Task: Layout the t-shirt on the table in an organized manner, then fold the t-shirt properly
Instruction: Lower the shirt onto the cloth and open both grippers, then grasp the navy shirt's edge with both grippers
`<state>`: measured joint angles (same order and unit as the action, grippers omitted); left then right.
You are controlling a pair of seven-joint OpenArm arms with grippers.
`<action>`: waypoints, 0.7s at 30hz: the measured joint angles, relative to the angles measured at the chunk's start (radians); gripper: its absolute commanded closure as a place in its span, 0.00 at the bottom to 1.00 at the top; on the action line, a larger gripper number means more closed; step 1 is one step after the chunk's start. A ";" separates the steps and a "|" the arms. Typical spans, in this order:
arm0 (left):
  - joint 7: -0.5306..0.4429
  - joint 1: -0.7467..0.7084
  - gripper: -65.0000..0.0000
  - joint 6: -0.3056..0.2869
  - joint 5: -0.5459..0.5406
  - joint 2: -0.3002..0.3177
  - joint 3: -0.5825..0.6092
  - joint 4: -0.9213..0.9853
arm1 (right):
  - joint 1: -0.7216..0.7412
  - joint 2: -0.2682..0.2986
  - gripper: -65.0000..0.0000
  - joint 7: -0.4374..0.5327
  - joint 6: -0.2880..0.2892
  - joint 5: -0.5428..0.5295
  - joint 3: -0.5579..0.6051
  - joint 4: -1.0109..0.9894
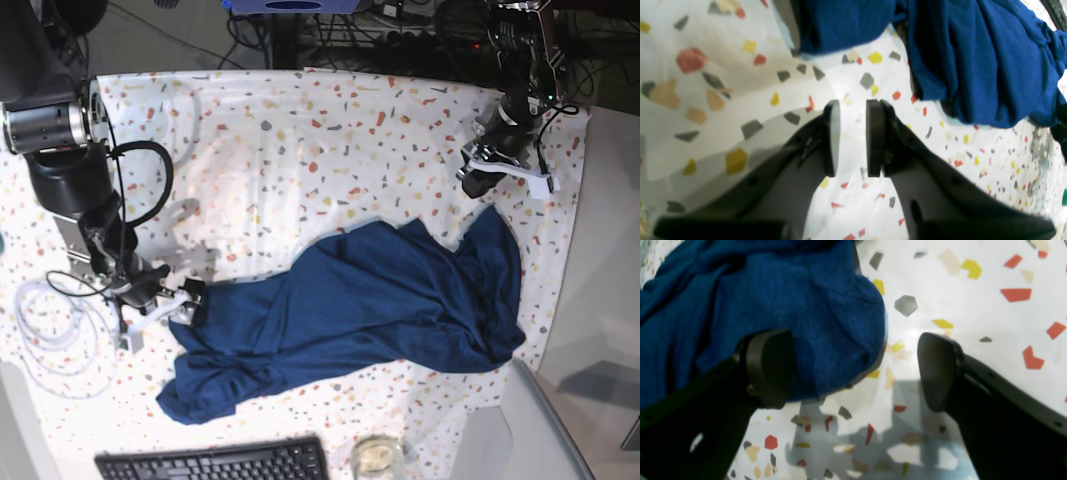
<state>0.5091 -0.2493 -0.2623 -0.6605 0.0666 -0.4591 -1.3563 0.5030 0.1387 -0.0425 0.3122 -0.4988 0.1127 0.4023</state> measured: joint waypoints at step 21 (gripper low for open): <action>-0.024 0.157 0.14 -0.007 -0.011 0.006 0.010 0.165 | -0.233 0.048 1.00 -0.192 -0.003 0.000 0.047 0.384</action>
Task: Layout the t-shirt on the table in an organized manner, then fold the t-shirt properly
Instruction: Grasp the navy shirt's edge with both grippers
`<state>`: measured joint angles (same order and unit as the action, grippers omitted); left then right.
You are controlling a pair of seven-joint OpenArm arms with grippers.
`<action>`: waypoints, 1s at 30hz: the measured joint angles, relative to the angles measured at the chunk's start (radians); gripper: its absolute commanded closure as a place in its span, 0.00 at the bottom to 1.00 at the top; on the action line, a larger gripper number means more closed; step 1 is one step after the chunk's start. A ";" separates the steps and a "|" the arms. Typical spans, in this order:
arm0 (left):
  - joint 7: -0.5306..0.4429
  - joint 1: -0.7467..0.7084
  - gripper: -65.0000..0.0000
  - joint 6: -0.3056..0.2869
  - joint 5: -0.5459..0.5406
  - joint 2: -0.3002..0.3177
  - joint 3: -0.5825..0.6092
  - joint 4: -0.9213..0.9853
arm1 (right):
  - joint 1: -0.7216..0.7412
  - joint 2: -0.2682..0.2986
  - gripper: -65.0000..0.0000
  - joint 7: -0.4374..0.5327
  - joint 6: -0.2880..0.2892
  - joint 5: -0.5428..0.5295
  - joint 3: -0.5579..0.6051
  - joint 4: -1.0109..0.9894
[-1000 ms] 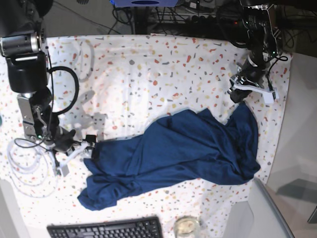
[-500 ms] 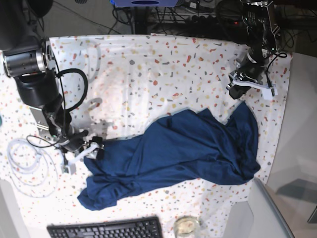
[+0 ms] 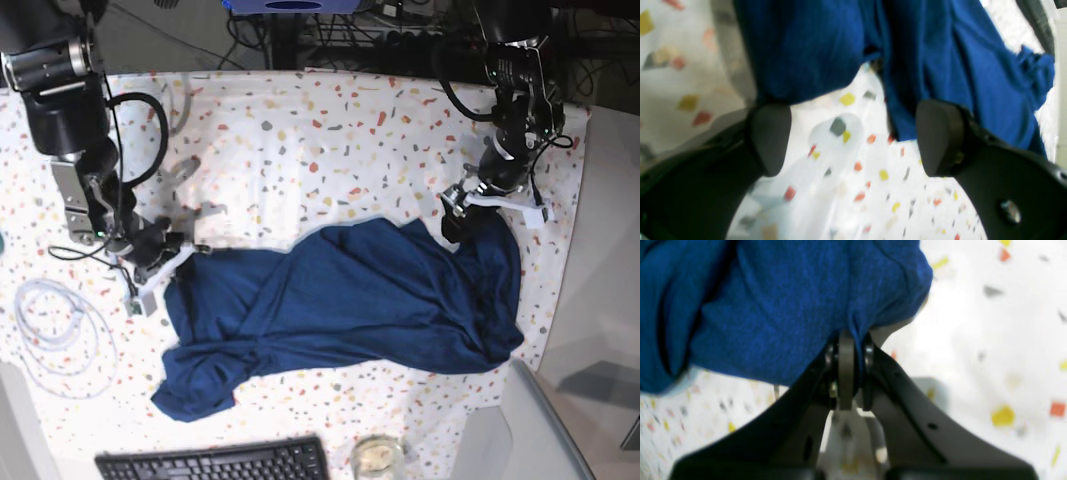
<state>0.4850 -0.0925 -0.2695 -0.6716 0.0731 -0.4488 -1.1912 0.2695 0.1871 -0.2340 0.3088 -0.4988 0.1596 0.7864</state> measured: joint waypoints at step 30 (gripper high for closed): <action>-0.073 0.074 0.14 0.012 0.116 0.059 -0.008 -0.010 | -0.375 0.087 1.00 -0.238 0.001 0.006 -0.225 0.537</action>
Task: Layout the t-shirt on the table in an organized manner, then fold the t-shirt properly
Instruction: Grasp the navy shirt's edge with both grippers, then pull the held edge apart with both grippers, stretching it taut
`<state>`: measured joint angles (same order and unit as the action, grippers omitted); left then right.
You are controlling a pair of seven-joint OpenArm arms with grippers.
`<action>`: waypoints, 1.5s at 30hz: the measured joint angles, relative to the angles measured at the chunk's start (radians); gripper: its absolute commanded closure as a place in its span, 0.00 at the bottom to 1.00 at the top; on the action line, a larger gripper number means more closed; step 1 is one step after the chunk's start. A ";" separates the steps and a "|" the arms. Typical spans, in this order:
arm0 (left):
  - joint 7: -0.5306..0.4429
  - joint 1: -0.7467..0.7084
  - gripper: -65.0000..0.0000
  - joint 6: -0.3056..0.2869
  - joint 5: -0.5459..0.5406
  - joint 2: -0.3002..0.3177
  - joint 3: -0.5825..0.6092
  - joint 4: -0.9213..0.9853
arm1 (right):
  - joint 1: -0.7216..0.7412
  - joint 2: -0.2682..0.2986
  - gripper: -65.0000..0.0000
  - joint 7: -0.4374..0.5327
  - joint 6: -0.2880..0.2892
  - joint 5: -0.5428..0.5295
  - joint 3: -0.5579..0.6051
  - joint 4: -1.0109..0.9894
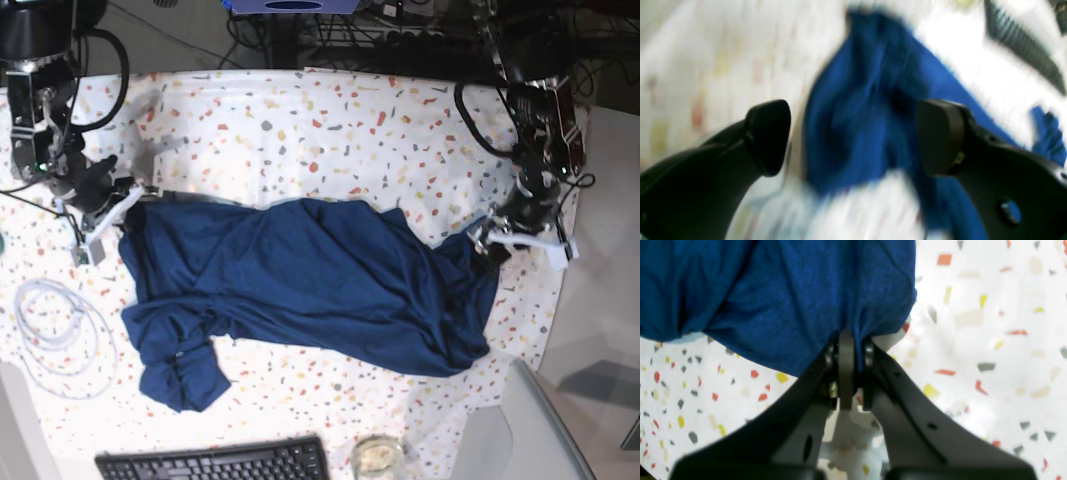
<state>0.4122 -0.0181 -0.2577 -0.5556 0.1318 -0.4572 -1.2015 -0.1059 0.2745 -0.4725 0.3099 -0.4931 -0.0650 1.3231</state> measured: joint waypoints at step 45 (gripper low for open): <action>-0.014 -0.171 1.00 0.121 -0.249 0.077 0.353 -0.185 | -0.139 -0.002 1.00 -0.003 -0.006 0.001 0.000 0.157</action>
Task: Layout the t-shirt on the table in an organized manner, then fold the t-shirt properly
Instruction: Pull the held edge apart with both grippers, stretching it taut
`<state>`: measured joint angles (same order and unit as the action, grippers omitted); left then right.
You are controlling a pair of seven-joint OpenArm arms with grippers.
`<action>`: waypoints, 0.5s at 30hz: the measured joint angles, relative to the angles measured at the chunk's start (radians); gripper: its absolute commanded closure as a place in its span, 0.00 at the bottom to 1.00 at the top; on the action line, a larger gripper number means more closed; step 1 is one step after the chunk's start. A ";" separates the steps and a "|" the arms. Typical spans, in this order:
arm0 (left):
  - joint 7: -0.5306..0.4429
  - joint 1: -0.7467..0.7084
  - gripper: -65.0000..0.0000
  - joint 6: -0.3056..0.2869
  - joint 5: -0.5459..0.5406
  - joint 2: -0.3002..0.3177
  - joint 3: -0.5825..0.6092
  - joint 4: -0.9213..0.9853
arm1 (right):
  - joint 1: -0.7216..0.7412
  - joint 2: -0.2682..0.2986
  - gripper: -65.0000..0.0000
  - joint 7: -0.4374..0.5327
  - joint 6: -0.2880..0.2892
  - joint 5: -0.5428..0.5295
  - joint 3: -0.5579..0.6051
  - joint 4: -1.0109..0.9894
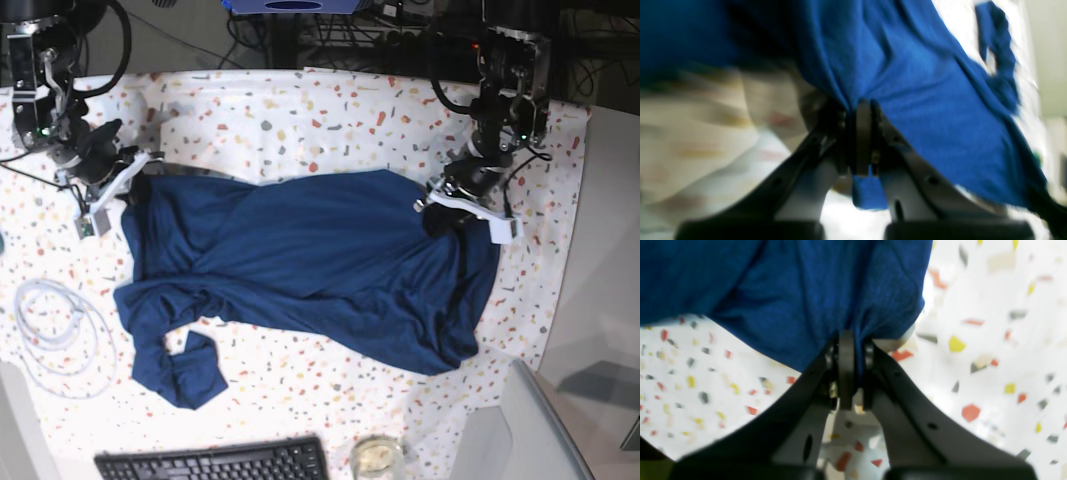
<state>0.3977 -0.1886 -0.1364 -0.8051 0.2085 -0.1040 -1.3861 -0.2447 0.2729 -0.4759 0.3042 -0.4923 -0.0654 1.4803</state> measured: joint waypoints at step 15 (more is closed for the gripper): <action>0.266 -0.119 1.00 0.148 -0.114 0.127 -0.190 -0.355 | -0.030 -0.044 1.00 -0.375 -0.077 -0.018 -0.265 0.404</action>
<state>0.6636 -0.3073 0.0120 -0.9192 0.3351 -0.2935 -1.7409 -0.2745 0.2291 -0.8505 0.2272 -0.5098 -0.3305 1.8847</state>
